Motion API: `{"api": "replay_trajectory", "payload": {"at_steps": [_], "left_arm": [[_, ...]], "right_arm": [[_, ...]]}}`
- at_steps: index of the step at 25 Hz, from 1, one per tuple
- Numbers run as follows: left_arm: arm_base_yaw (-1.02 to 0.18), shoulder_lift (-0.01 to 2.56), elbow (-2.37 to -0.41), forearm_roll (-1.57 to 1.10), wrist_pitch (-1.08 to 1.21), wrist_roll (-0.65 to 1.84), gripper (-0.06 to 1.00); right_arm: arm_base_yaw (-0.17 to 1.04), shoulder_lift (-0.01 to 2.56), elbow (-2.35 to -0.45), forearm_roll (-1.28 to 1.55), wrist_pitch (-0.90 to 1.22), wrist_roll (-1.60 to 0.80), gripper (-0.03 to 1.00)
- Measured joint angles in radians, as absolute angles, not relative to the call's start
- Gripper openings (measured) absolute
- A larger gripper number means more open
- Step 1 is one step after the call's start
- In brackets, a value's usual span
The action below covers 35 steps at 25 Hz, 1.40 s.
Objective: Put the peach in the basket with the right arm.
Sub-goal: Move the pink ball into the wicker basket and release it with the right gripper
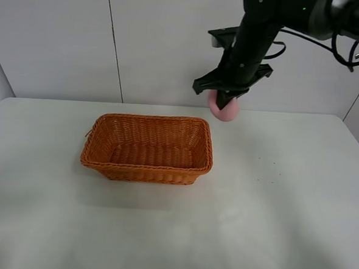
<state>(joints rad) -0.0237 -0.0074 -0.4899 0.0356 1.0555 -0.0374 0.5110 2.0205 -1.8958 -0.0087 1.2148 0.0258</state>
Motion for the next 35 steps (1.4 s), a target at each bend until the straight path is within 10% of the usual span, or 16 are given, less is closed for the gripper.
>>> {"api": "replay_trajectory", "payload": {"at_steps": [18, 26, 35], "left_arm": [[-0.024, -0.007, -0.49, 0.036, 1.055, -0.037, 0.99], [-0.024, -0.007, -0.49, 0.036, 1.055, -0.037, 0.99], [-0.024, -0.007, -0.49, 0.036, 1.055, -0.037, 0.99]], "right_arm": [[0.684, 2.306, -1.898, 0.0, 0.841, 0.049, 0.01], [0.681, 2.328, -1.898, 0.015, 0.843, 0.061, 0.6], [0.647, 2.305, -2.021, 0.021, 0.992, 0.077, 0.69]]}}
